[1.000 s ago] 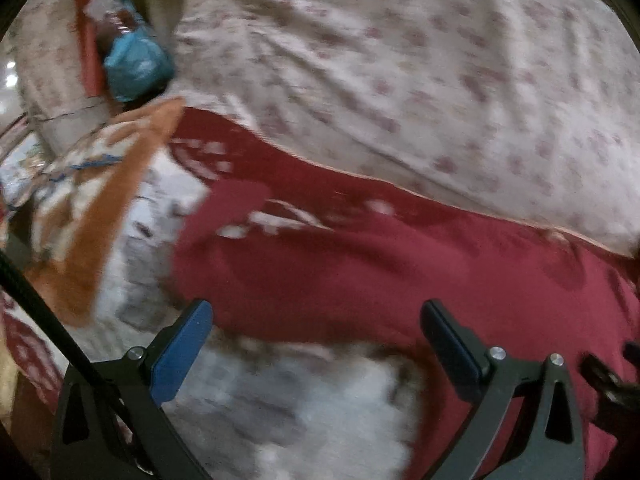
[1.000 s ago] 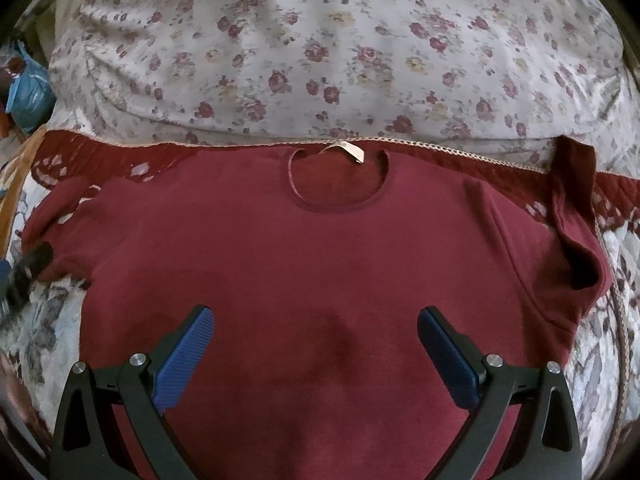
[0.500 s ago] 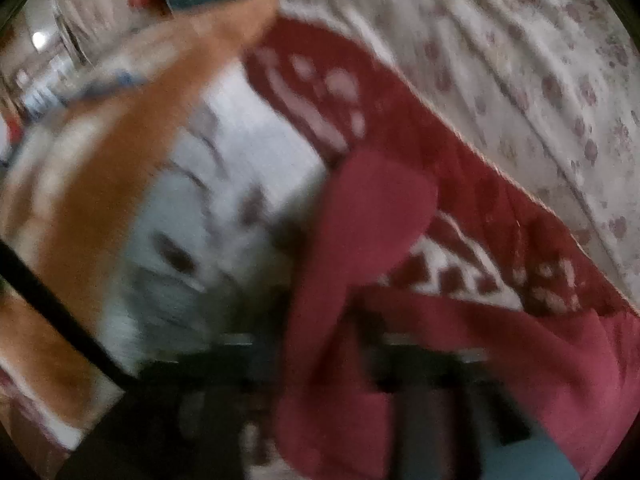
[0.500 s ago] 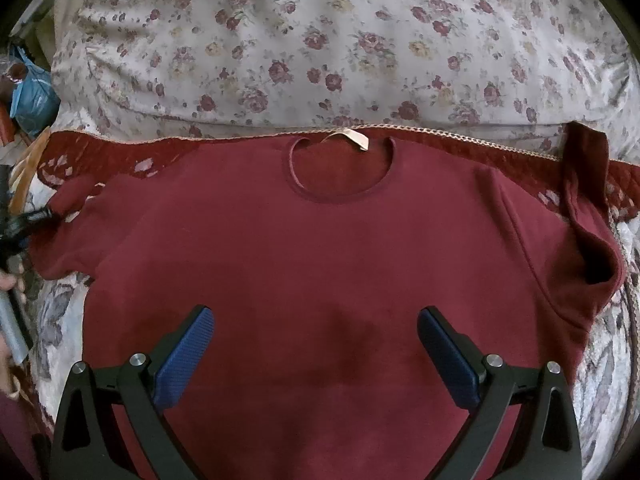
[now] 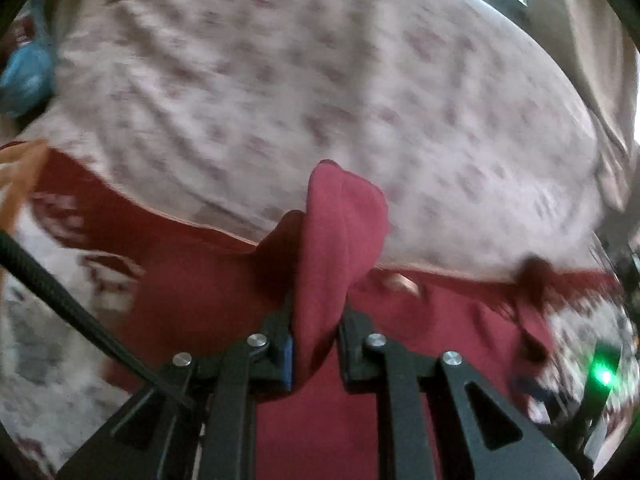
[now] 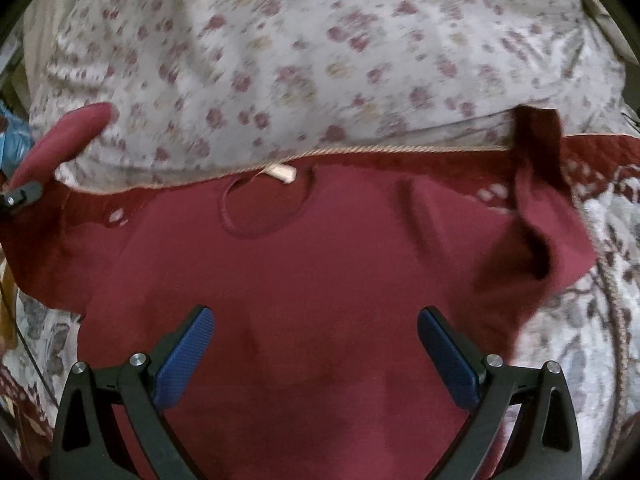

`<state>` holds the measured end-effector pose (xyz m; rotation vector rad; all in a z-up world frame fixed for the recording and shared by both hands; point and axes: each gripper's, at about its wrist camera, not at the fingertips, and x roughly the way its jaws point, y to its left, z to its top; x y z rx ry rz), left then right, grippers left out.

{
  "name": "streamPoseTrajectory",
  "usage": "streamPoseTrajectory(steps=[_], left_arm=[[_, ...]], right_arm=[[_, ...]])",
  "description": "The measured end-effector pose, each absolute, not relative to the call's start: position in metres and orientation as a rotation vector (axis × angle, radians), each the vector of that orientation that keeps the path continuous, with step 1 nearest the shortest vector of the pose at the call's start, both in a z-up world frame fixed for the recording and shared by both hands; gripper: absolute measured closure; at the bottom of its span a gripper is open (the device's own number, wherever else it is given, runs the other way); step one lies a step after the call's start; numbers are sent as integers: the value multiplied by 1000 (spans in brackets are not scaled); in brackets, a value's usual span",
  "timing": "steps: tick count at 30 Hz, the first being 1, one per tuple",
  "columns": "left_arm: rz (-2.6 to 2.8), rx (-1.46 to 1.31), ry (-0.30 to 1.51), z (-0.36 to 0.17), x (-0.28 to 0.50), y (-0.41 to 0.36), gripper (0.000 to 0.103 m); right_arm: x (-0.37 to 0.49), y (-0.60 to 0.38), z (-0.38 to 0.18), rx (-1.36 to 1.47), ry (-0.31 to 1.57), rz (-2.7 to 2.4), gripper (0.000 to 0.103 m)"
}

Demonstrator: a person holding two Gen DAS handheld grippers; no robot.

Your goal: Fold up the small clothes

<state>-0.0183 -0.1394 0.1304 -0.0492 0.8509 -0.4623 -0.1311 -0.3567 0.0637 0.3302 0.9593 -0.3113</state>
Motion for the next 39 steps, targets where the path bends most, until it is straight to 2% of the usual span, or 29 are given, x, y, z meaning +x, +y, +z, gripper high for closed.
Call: streamPoseTrajectory(steps=[2, 4, 5, 8, 12, 14, 16, 18, 20, 21, 22, 23, 24, 25, 26, 34, 39], left_arm=[[-488, -51, 893, 110, -25, -165, 71], [-545, -80, 948, 85, -31, -182, 39], [-577, -86, 976, 71, -35, -189, 34], [-610, -22, 1024, 63, -46, -191, 31], [-528, 17, 968, 90, -62, -143, 27], [-431, 6, 898, 103, -66, -109, 14], [-298, 4, 831, 104, -67, -78, 12], [-200, 23, 807, 96, -62, -59, 12], [-102, 46, 824, 81, -55, -46, 12], [-93, 41, 851, 73, -50, -40, 12], [-100, 25, 876, 66, -45, -36, 12], [-95, 15, 886, 64, -41, -32, 12], [-80, 9, 889, 61, -39, -29, 12], [-70, 2, 888, 62, -37, -27, 12], [-67, -9, 883, 63, -36, -24, 12], [-62, -5, 860, 62, -34, -27, 12], [-77, 32, 854, 61, -36, -44, 12]], right_arm=[[-139, -370, 67, 340, 949, -340, 0], [-146, -382, 67, 366, 949, -353, 0], [-149, -388, 67, 382, 949, -351, 0], [-155, -398, 65, 410, 944, -356, 0], [-149, -397, 62, 462, 931, -264, 0], [-139, -392, 60, 477, 923, -221, 0], [-124, -381, 57, 467, 923, -178, 2], [-108, -370, 50, 427, 944, -150, 10], [-83, -356, 38, 369, 992, -121, 26], [-68, -351, 29, 346, 1022, -113, 28], [-60, -349, 22, 334, 1038, -118, 38], [-48, -347, 12, 317, 1057, -128, 51], [-42, -346, 8, 290, 1052, -147, 54], [-39, -344, 8, 262, 1022, -166, 73], [-38, -343, 13, 240, 1011, -173, 96], [-93, -383, 86, 222, 807, -227, 97], [-101, -419, 70, 222, 860, -359, 97]])
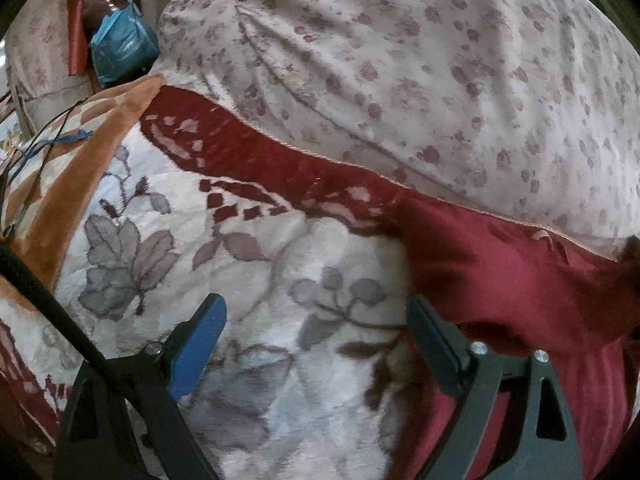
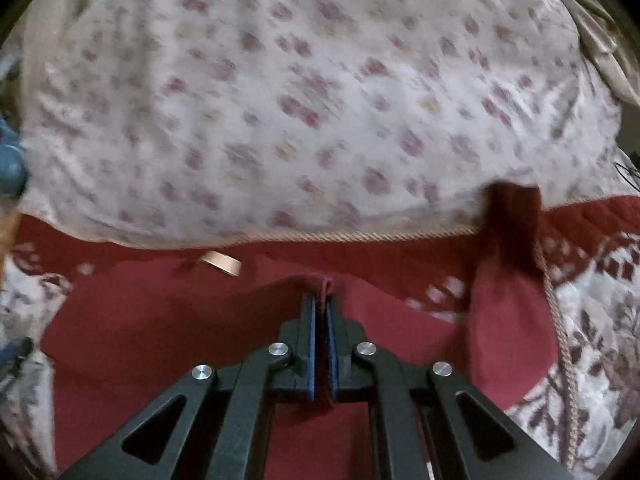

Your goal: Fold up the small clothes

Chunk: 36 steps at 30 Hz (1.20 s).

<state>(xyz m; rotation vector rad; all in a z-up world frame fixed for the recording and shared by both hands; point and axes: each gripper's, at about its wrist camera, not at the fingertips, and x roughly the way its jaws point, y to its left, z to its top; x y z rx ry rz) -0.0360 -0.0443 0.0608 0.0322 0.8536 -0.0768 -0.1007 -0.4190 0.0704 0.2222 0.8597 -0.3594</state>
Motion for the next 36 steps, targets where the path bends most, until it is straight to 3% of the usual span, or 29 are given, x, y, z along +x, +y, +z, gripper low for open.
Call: streamPoseTrajectory(steps=[3, 5, 7, 11, 15, 22, 31, 36], left_arm=[[-108, 32, 841, 67, -40, -53, 12], [-135, 19, 834, 73, -41, -59, 12], [-168, -6, 847, 78, -36, -66, 12], [-192, 29, 866, 75, -24, -91, 12], [-83, 133, 898, 50, -12, -95, 12], [-62, 81, 942, 35, -7, -74, 12], [-105, 101, 903, 51, -22, -85, 12], [-170, 74, 890, 63, -37, -97, 12]], right_arm=[[-91, -430, 43, 232, 958, -406, 93], [-94, -433, 43, 249, 982, -432, 65], [-105, -432, 56, 293, 920, -406, 52], [-93, -391, 68, 286, 918, -175, 51], [-64, -340, 45, 273, 961, -24, 51], [-15, -290, 10, 132, 995, 1, 51], [-75, -332, 42, 144, 971, -107, 47], [-107, -391, 24, 147, 1028, -307, 44]])
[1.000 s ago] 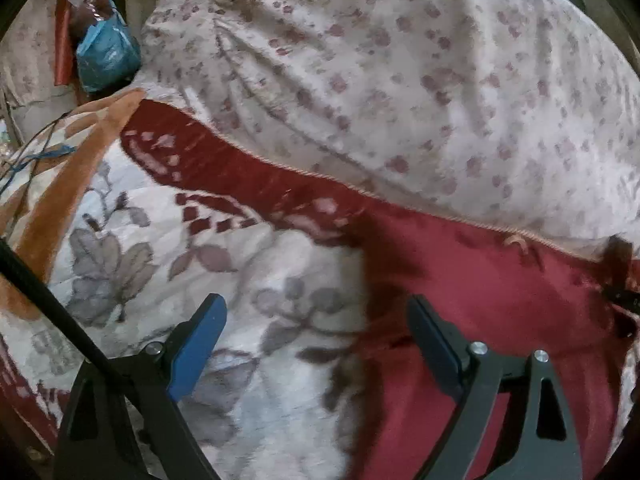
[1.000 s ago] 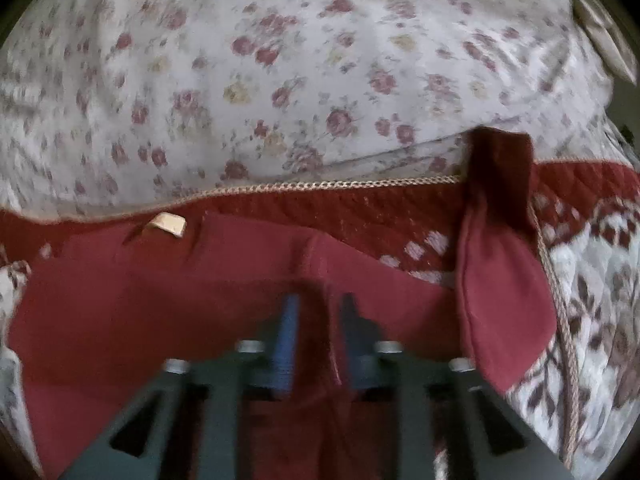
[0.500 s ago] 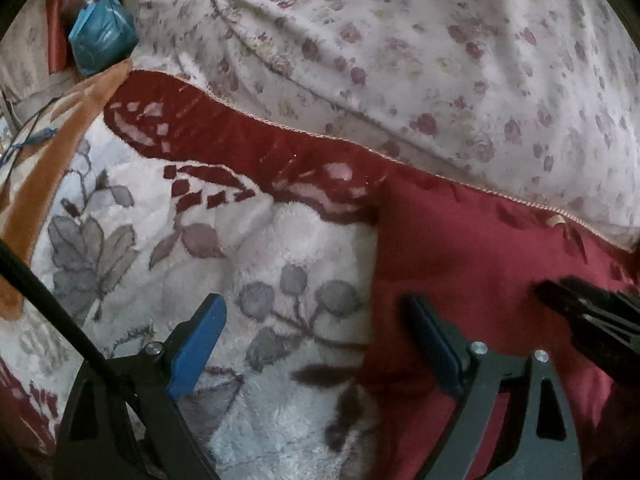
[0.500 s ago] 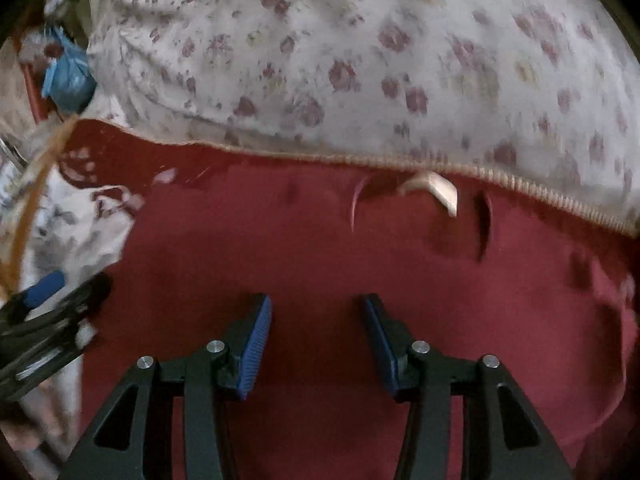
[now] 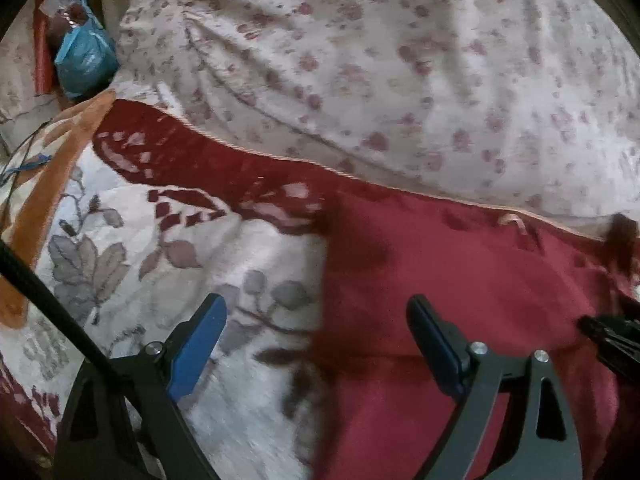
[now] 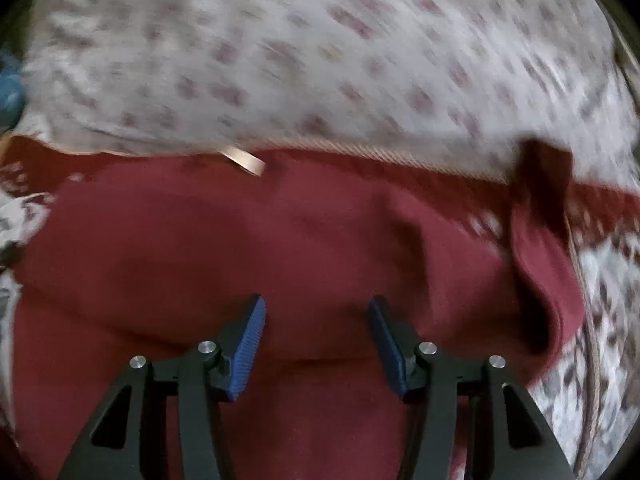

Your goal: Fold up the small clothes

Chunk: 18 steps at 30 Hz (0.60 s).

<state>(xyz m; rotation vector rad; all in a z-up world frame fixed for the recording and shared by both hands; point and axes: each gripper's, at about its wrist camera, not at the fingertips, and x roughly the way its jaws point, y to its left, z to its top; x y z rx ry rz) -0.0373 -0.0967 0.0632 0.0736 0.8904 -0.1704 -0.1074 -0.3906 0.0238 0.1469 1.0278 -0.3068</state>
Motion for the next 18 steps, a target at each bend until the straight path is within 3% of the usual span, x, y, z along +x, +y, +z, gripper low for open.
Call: streamPoseTrajectory(steps=[10, 18], left_arm=[[-265, 87, 911, 68, -58, -123, 12], [-282, 109, 909, 64, -55, -134, 12]], right_arm=[[-172, -438, 58, 322, 928, -279, 40], [-198, -530, 88, 406, 827, -525, 33]])
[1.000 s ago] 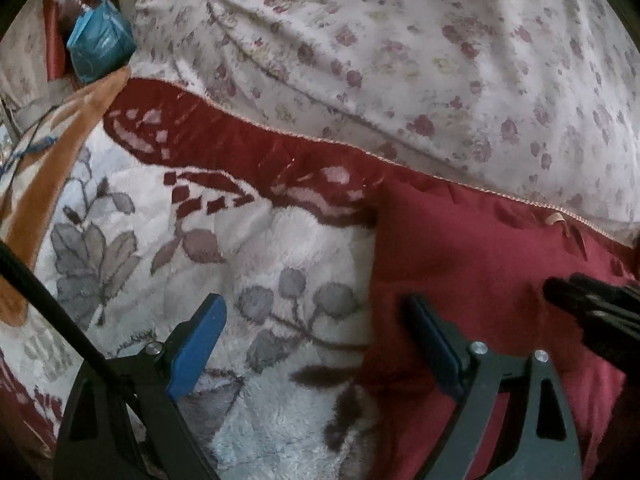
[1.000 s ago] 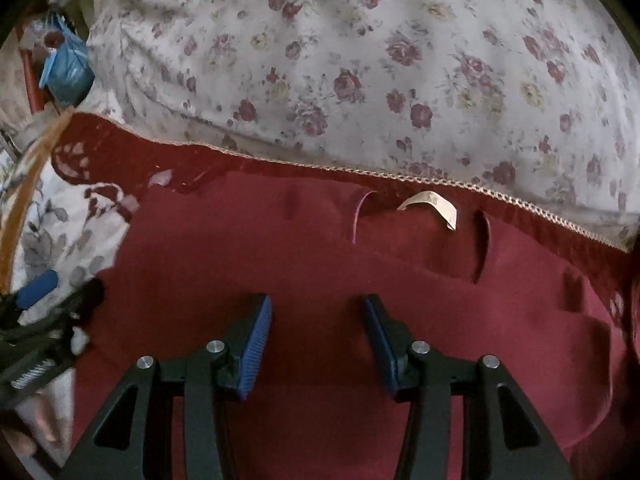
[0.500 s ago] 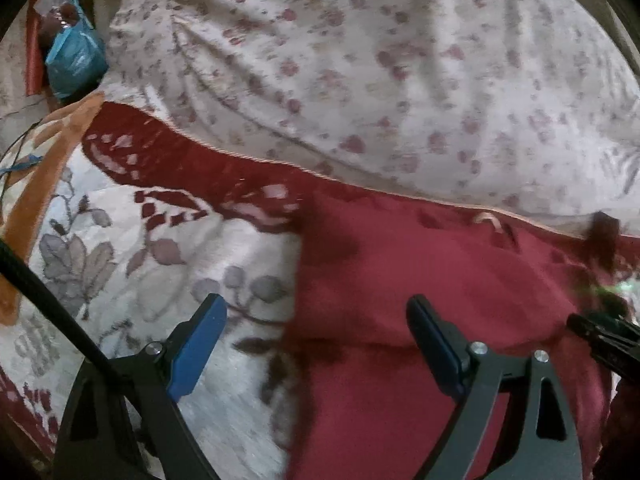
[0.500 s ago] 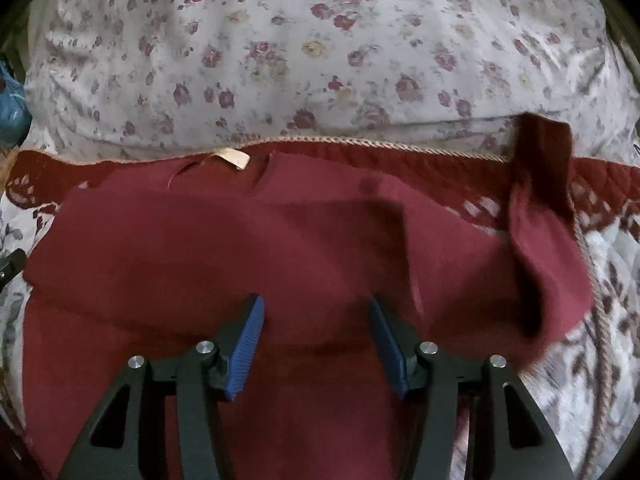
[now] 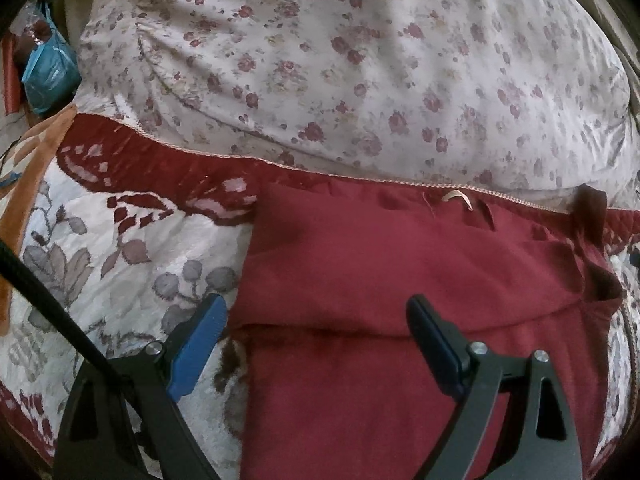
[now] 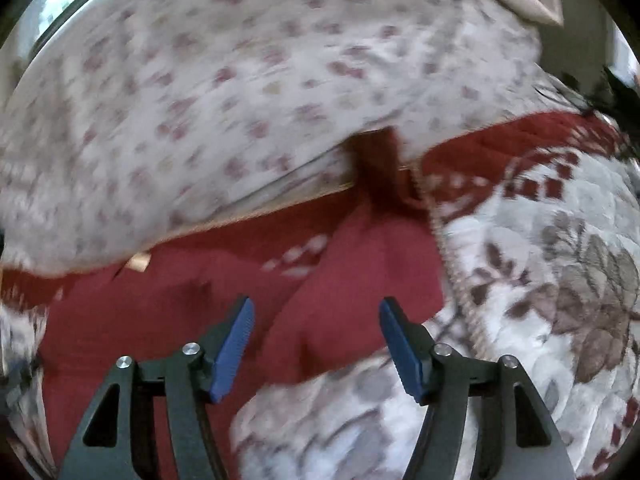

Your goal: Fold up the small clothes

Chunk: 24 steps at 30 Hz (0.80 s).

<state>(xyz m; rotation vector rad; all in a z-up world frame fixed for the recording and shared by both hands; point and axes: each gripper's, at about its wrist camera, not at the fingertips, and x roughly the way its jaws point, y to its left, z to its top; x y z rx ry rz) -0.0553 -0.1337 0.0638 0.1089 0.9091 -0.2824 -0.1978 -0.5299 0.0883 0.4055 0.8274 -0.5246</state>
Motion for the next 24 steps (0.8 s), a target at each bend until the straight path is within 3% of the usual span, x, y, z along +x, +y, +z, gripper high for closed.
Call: streamPoseTrajectory(steps=[6, 15, 16, 17, 18, 19, 20, 24], left_arm=[[-284, 113, 912, 60, -48, -139, 12], [-267, 158, 919, 52, -46, -145, 12], [-268, 157, 919, 52, -46, -145, 12], [-268, 157, 918, 52, -45, -145, 12], [-267, 161, 918, 52, -45, -145, 12], [-266, 164, 918, 51, -45, -145, 12], [-266, 170, 917, 51, -45, -146, 12], [-265, 170, 914, 54, -43, -146, 12]], right_arm=[[-178, -567, 71, 522, 866, -545, 33], [-110, -581, 20, 423, 1010, -598, 33], [-105, -587, 11, 417, 1027, -616, 36], [-100, -594, 2, 397, 1051, -638, 54], [-97, -597, -2, 370, 1059, -653, 58], [-97, -598, -1, 353, 1041, -645, 71], [-98, -598, 3, 363, 1034, -624, 93], [-117, -592, 33, 420, 963, -510, 93]])
